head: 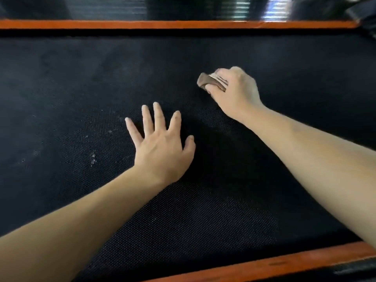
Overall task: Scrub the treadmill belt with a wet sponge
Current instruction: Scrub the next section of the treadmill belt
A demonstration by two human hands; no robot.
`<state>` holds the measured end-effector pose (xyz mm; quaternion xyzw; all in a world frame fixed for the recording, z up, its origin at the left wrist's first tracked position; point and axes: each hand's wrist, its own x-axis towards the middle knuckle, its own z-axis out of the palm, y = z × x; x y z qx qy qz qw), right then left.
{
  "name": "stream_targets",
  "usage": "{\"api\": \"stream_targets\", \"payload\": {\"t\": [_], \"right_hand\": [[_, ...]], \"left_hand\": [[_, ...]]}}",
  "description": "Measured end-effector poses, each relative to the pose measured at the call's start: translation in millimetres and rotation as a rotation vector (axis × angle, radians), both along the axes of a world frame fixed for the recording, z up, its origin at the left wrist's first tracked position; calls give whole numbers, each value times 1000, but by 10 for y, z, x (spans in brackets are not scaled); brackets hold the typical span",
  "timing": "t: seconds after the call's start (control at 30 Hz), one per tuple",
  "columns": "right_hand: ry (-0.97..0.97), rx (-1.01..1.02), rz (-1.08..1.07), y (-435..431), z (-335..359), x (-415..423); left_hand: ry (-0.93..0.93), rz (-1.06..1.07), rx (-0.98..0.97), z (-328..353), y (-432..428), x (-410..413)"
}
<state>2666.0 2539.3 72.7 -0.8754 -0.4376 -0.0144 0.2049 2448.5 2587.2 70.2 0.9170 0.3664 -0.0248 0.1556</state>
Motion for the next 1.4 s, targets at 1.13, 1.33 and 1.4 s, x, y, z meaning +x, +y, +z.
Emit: {"api": "stream_targets", "payload": {"t": [1.13, 1.33, 1.4], "right_hand": [[-122, 39, 60, 905, -31, 958], [-155, -17, -311, 821, 128, 1451], [-187, -1, -281, 833, 35, 1331]], "left_hand": [[9, 193, 135, -175, -250, 481], [12, 189, 136, -178, -253, 491], [12, 192, 137, -187, -253, 487]]}}
